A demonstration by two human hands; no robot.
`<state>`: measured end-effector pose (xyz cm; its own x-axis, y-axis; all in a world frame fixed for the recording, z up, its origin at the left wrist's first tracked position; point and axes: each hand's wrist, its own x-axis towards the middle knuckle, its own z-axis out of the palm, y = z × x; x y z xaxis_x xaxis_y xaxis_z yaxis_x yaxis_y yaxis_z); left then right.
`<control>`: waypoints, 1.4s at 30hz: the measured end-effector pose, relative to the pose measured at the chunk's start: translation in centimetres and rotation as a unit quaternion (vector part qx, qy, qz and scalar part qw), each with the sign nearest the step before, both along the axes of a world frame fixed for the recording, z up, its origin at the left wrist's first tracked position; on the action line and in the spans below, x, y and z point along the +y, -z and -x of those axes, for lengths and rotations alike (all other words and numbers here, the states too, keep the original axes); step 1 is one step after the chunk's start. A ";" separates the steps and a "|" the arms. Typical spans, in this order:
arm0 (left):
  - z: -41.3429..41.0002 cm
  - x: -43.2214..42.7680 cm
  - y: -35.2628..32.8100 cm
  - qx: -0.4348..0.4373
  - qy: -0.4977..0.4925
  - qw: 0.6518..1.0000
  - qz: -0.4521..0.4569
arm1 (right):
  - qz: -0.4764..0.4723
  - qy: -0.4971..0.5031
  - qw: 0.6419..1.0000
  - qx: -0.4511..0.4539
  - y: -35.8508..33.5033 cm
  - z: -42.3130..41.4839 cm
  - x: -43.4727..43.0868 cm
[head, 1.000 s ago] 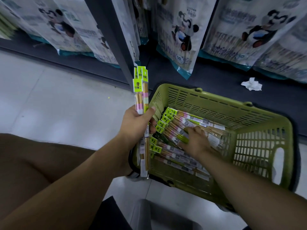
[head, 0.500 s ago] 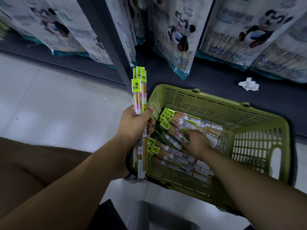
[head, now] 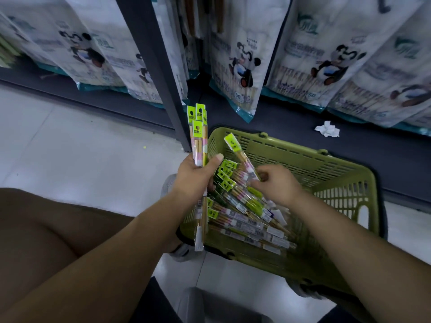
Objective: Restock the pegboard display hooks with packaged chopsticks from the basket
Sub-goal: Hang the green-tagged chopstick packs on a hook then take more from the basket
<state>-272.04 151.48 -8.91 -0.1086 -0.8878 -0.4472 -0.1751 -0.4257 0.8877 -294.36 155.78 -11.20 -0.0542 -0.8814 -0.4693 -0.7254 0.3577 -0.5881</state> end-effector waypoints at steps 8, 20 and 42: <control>1.5 1.0 -2.7 0.264 0.017 0.952 -0.154 | 0.085 0.042 0.974 -0.204 -7.1 -6.3 -0.7; 0.8 0.2 -1.0 0.105 -0.027 0.989 -0.098 | 0.136 0.173 0.954 -0.206 -4.6 -6.2 -0.1; -0.7 -1.1 0.3 0.041 -0.032 0.995 -0.086 | -0.132 -0.090 0.974 0.158 10.5 -1.2 3.9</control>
<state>-271.30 150.37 -9.20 -0.0972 -0.8046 -0.5857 -0.0729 -0.5812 0.8105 -293.21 159.67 -21.69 -0.0883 -0.7414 -0.6652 -0.9204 0.3160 -0.2300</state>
